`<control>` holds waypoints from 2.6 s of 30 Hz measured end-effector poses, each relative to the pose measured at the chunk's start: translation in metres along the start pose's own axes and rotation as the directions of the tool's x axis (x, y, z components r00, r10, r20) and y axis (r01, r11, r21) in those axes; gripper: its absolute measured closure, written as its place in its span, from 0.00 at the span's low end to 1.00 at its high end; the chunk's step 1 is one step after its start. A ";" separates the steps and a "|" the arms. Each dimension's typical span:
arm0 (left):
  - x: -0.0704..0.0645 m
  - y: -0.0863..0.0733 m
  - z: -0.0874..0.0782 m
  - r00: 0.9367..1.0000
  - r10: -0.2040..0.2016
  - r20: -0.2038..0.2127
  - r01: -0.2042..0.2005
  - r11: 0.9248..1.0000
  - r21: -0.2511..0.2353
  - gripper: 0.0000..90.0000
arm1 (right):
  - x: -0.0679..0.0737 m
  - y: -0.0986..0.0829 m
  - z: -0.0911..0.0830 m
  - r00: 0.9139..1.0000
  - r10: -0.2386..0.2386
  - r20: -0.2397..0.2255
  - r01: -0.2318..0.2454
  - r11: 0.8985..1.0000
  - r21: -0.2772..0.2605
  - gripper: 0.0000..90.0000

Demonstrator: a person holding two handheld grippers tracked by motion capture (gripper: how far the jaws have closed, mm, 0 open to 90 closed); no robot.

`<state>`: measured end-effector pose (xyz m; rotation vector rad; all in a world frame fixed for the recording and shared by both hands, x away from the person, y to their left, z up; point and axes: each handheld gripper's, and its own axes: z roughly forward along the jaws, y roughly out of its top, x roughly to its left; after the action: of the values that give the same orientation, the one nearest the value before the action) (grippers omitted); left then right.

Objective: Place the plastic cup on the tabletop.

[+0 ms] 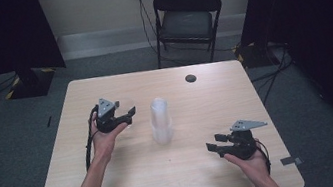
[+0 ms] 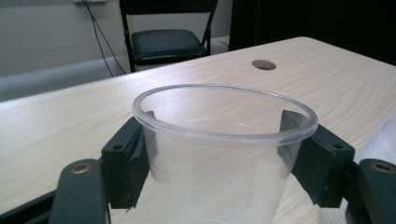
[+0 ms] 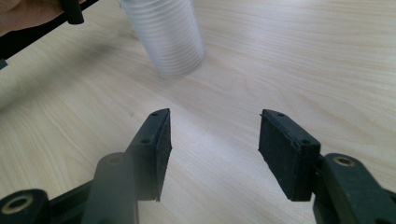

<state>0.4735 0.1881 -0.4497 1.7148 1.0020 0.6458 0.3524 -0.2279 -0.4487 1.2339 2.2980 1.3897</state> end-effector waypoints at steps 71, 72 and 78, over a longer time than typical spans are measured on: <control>0.000 -0.035 -0.034 0.996 -0.008 0.088 -0.009 0.983 0.184 0.17 | -0.001 -0.002 0.001 1.000 0.009 0.011 -0.009 1.000 0.017 0.48; 0.000 -0.036 -0.037 0.996 -0.015 0.087 -0.001 0.982 0.190 0.17 | -0.002 -0.002 0.001 1.000 0.007 0.013 -0.007 1.000 0.013 0.48; -0.001 -0.033 -0.054 0.995 -0.027 0.095 0.008 0.982 0.189 0.18 | -0.006 -0.003 -0.002 0.999 0.020 0.030 -0.020 1.000 0.003 0.47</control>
<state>0.4193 0.2188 -0.4619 1.8812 1.0347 0.4623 0.3537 -0.2335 -0.4513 1.2738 2.2748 1.3650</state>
